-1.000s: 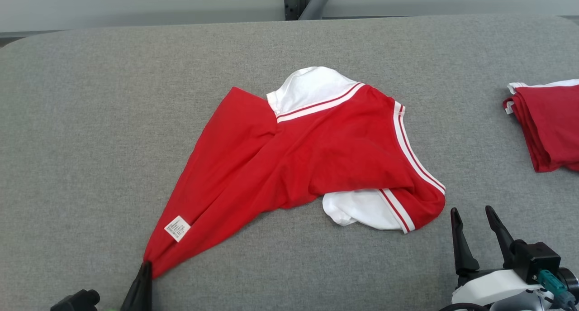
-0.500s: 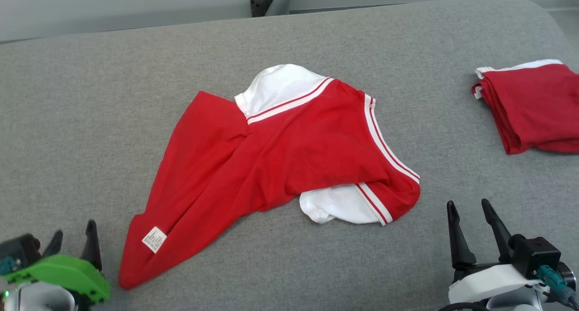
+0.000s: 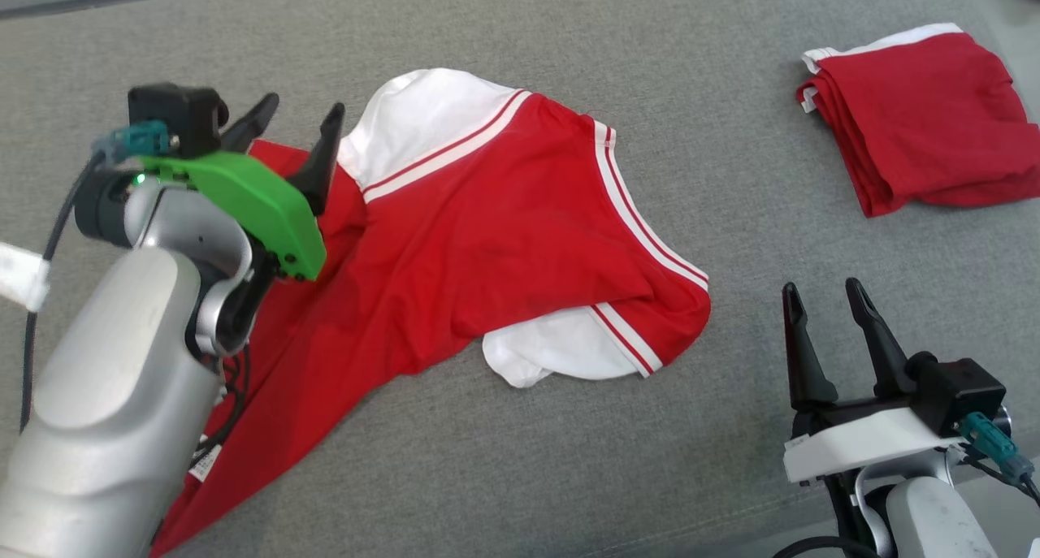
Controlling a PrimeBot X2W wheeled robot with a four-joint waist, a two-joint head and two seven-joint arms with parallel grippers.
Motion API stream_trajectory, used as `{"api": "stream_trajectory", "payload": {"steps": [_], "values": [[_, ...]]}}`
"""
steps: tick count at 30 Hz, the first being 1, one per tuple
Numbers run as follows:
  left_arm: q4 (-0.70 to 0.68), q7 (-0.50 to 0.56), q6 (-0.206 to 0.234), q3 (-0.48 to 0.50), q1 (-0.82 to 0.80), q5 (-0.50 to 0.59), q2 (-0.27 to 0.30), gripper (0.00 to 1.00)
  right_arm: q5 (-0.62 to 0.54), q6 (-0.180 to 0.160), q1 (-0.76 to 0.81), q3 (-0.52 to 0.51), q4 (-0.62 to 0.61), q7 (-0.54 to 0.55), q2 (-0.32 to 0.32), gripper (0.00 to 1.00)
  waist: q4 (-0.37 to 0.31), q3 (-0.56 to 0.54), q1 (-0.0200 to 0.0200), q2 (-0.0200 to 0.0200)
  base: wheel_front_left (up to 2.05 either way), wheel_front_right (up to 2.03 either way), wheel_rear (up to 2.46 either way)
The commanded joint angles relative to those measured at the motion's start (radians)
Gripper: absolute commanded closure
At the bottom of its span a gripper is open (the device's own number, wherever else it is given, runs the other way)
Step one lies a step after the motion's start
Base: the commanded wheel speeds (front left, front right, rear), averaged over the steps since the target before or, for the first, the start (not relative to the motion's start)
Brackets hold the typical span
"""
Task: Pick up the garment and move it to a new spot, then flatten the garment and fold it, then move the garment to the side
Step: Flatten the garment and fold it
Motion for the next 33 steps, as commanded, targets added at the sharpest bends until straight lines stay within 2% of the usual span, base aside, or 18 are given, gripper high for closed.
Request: {"api": "stream_trajectory", "payload": {"steps": [1,5,9,20,21,22,23,29,33], "values": [[0.043,0.006,-0.014,-0.009,-0.05,0.008,-0.006,0.0,0.01,0.0,-0.018,0.006,-0.009,-0.001,-0.002,0.0,-0.081,0.087,0.0,-0.0001,0.0,0.0,0.0],[0.219,0.025,-0.071,-0.05,-0.189,0.041,-0.034,0.0,0.026,-0.001,-0.035,0.015,-0.018,-0.001,-0.002,0.0,-0.135,0.133,0.0,-0.0001,0.0,0.0,0.0],[0.365,0.021,-0.103,-0.076,-0.268,0.049,-0.047,0.0,0.032,0.0,-0.031,0.019,-0.019,-0.001,-0.002,0.0,-0.178,0.157,0.0,-0.0001,0.0,0.0,0.0],[0.62,-0.047,-0.13,-0.118,-0.337,0.051,-0.056,0.0,0.041,0.0,-0.032,0.034,-0.009,-0.001,-0.002,0.0,-0.221,0.154,0.0,-0.0001,0.0,0.0,0.0],[0.636,-0.051,-0.132,-0.121,-0.338,0.046,-0.062,0.13,0.041,0.0,-0.033,0.032,-0.01,-0.001,-0.002,0.0,-0.22,0.151,0.0,-0.0001,0.0,0.0,0.0],[0.647,-0.059,-0.133,-0.124,-0.339,0.039,-0.068,0.59,0.039,0.0,-0.031,0.029,-0.009,-0.001,-0.002,0.0,-0.218,0.148,0.0,-0.0001,0.0,0.0,0.0],[0.653,-0.066,-0.135,-0.128,-0.34,0.032,-0.077,1.0,0.036,0.0,-0.028,0.027,-0.008,-0.001,-0.002,0.0,-0.214,0.144,0.0,-0.0001,0.0,0.0,0.0],[0.614,-0.162,-0.138,-0.142,-0.353,-0.029,-0.107,1.0,0.022,0.0,-0.01,0.01,-0.002,-0.001,-0.003,0.0,-0.171,0.115,0.0,-0.0001,0.0,0.0,0.0],[0.598,-0.284,-0.13,-0.104,-0.37,-0.058,-0.115,1.0,0.005,0.0,0.001,0.002,0.001,-0.001,-0.003,0.0,-0.13,0.083,0.0,-0.0001,0.0,0.0,0.0]]}}
